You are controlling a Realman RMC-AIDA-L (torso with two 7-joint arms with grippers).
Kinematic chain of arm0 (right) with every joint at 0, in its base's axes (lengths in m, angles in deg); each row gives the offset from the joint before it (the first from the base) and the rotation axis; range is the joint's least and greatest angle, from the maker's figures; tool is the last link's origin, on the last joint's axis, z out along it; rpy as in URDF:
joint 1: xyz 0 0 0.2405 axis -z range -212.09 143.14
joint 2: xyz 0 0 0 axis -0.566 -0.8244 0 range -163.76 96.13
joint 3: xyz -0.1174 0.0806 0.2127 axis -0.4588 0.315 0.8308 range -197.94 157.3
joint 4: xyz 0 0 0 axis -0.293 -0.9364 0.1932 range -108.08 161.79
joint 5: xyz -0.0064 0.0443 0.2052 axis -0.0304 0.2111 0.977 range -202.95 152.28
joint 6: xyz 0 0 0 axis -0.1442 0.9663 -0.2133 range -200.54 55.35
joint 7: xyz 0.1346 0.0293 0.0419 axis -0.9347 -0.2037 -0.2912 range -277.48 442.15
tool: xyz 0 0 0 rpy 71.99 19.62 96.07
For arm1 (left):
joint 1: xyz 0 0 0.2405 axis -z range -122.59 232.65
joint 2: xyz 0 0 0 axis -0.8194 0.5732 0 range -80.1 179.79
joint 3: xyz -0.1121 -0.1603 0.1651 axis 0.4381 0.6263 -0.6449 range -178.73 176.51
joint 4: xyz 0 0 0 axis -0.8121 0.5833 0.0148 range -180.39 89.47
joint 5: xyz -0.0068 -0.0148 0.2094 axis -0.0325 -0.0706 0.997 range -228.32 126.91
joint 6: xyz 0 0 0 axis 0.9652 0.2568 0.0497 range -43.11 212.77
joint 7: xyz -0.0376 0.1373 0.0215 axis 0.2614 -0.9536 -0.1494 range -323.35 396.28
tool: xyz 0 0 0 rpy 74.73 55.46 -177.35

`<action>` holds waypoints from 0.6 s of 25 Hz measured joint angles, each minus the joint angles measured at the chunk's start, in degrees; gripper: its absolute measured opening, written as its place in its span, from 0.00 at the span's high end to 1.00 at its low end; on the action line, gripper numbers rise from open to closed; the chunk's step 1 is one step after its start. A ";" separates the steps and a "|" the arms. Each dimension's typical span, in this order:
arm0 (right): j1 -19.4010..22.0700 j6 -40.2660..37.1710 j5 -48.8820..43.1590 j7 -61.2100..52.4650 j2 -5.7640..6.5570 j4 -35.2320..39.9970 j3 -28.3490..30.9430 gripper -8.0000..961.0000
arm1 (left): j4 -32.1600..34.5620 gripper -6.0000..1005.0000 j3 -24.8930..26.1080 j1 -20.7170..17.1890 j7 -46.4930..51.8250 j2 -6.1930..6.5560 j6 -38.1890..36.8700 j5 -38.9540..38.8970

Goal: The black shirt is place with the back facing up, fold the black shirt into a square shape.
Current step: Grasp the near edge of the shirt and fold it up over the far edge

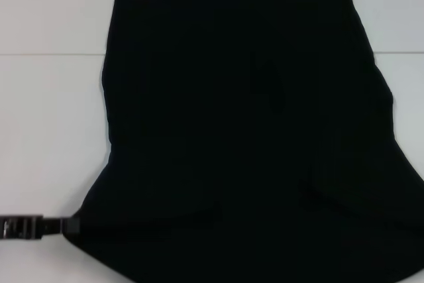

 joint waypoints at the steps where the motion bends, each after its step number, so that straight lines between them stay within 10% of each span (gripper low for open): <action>1: 0.42 -0.49 -0.23 0.38 0.01 0.04 0.25 0.94 | 0.06 0.97 0.01 -0.23 -0.01 -0.01 -0.46 0.02; 15: -0.20 -7.05 -7.21 1.48 0.01 1.54 8.40 0.94 | 0.15 0.97 2.04 -0.96 0.39 -0.53 -5.82 -1.03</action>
